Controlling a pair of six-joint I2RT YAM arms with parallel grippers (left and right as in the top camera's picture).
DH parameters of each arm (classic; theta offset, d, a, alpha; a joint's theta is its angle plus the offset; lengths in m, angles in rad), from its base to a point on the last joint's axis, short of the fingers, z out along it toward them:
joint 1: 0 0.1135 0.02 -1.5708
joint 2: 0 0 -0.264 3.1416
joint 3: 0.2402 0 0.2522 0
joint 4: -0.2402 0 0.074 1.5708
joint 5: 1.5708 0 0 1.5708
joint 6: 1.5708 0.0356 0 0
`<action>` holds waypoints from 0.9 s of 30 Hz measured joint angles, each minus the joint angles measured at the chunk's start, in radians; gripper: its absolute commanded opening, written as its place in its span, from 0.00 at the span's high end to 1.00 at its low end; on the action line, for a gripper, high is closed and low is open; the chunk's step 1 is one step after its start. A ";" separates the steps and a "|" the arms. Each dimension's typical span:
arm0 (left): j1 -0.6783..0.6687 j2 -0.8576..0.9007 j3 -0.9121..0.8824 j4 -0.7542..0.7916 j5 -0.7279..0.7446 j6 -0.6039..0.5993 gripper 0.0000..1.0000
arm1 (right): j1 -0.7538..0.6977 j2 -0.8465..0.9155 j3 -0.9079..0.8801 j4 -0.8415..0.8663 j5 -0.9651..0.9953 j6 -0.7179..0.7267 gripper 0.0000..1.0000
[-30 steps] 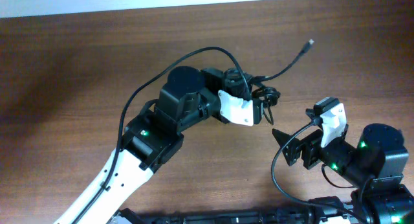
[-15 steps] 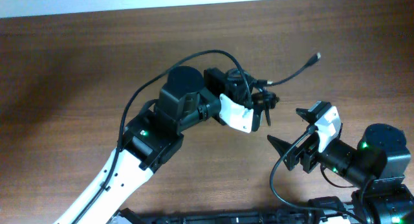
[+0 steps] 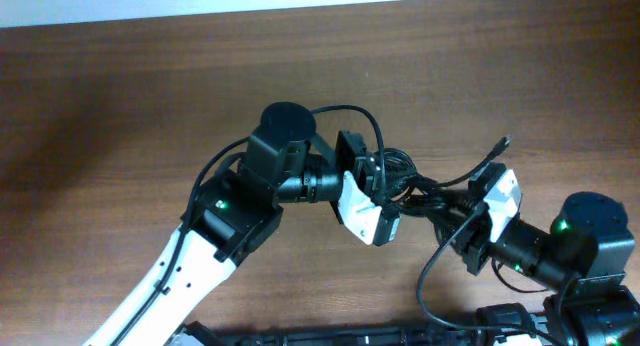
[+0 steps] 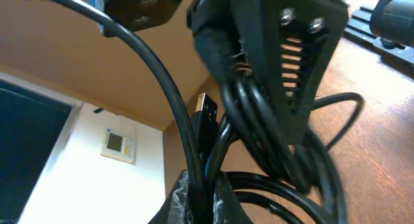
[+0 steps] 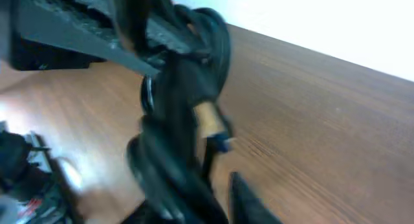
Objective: Untangle cables
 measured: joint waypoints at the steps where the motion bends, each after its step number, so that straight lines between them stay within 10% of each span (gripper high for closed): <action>1: 0.002 0.000 0.000 0.003 0.003 0.000 0.01 | 0.004 0.000 0.000 -0.002 -0.015 -0.002 0.96; 6: -0.006 -0.002 0.000 0.003 0.041 -0.029 0.01 | 0.003 0.004 0.000 0.002 0.045 0.006 0.96; 14: -0.007 -0.006 0.000 0.048 -0.623 -0.931 0.01 | 0.003 0.006 0.000 0.091 0.335 0.196 0.96; 23: -0.006 -0.006 0.000 0.015 -0.201 -1.142 0.01 | 0.003 0.006 0.000 0.196 0.340 0.272 0.96; 27: -0.006 -0.003 0.001 -0.015 -0.322 -1.552 0.03 | 0.003 0.006 0.000 0.212 0.328 0.325 0.96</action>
